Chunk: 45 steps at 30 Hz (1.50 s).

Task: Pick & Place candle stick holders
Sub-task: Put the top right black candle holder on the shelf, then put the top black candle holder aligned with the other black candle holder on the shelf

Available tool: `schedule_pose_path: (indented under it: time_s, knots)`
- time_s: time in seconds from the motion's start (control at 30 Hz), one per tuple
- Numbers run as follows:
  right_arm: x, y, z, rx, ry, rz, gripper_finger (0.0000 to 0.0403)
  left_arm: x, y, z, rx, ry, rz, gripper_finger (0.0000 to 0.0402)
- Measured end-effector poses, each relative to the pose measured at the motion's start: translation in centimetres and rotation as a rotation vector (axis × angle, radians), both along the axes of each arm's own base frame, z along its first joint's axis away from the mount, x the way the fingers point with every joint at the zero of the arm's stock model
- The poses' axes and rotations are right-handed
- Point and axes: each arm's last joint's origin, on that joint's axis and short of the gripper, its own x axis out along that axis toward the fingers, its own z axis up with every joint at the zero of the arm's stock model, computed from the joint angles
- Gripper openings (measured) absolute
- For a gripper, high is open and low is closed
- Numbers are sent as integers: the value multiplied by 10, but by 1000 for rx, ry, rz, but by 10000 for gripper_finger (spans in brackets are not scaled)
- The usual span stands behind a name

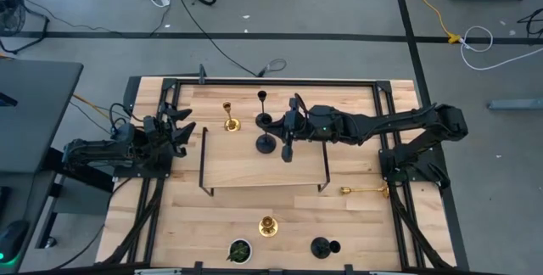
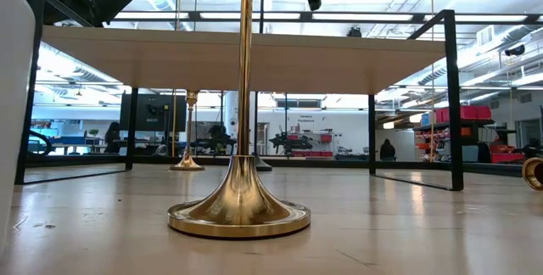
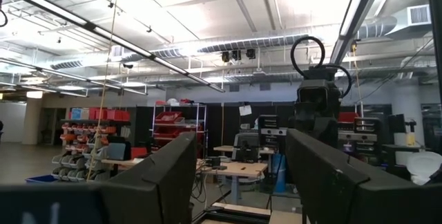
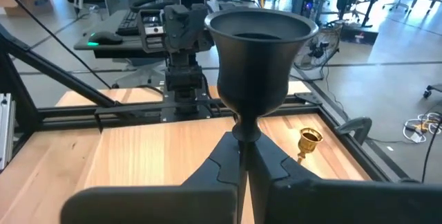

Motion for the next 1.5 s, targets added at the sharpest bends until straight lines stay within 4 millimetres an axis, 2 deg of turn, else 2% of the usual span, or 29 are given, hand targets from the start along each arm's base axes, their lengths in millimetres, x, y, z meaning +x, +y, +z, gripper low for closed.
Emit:
schedule_pose_path:
  time_s: [0.3, 0.4, 0.83, 1.27, 1.4, 1.5]
  knots:
    - [0, 0, 0, 8, 3, -3, 2, 0, 0, 0, 0, 0, 0, 222]
    - [0, 0, 0, 18, 1, -5, 13, 0, 0, 0, 0, 0, 0, 222]
    - [0, 0, 0, 16, -3, -6, 111, 0, 0, 0, 0, 0, -1, 222]
    - [-2, 2, 0, -72, 36, 19, 256, 0, 0, 0, 0, 2, 0, 222]
    - [-7, 2, 1, -100, 72, 6, 278, 0, 0, 0, 0, 2, -1, 222]
    - [-13, -1, 2, -120, 113, -66, 283, 0, 0, 0, 0, 3, 0, 222]
